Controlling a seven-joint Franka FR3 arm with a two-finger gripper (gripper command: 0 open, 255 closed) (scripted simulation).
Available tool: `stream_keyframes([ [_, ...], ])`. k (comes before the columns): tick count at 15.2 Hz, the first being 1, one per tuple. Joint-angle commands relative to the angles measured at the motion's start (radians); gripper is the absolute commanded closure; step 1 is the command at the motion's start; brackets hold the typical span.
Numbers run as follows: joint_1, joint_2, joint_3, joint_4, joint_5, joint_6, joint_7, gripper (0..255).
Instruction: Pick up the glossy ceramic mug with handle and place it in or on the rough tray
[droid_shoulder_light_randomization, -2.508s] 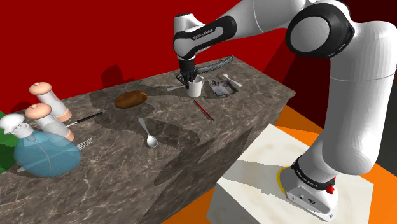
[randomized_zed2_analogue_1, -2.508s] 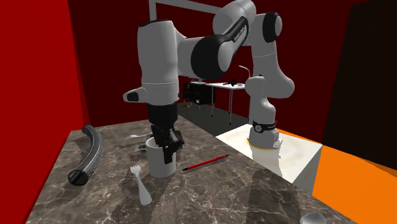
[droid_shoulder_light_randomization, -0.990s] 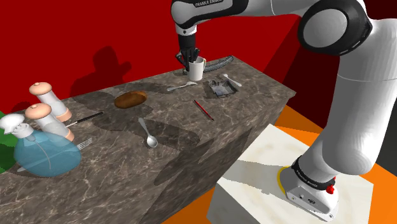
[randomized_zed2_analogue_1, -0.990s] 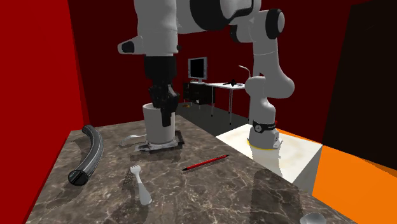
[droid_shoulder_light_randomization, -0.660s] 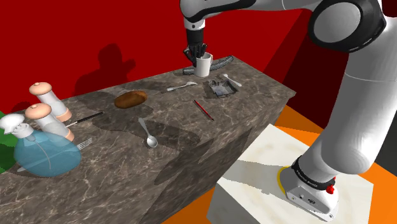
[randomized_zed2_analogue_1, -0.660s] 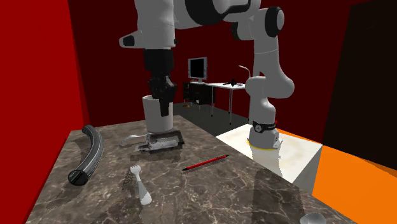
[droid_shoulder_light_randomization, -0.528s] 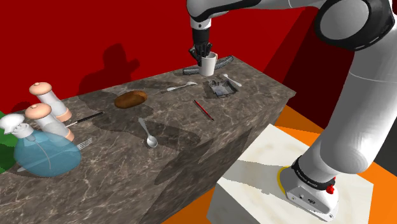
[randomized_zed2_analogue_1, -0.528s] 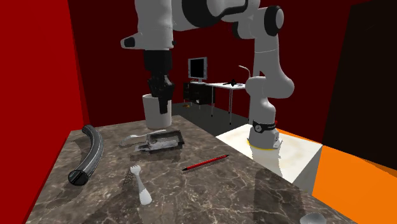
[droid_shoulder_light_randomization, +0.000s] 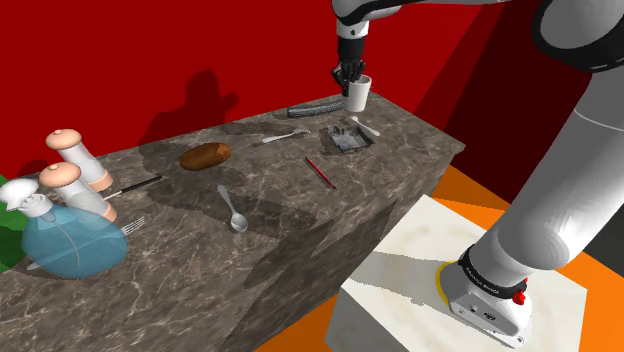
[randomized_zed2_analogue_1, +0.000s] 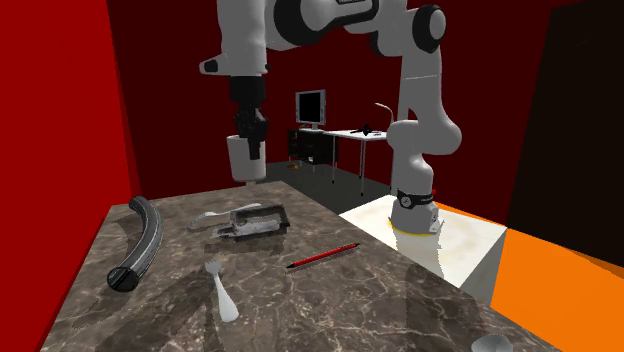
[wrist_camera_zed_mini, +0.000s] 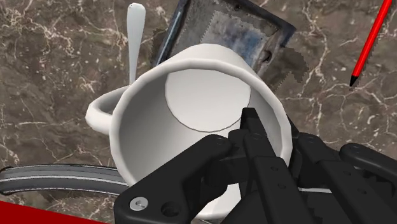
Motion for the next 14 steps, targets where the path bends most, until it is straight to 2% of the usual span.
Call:
stream_keyframes([
  [1,-0.012,-0.019,-0.009,-0.027,-0.001,0.009,-0.022,255],
  [14,-0.013,0.018,-0.009,-0.155,-0.001,0.174,-0.016,255],
])
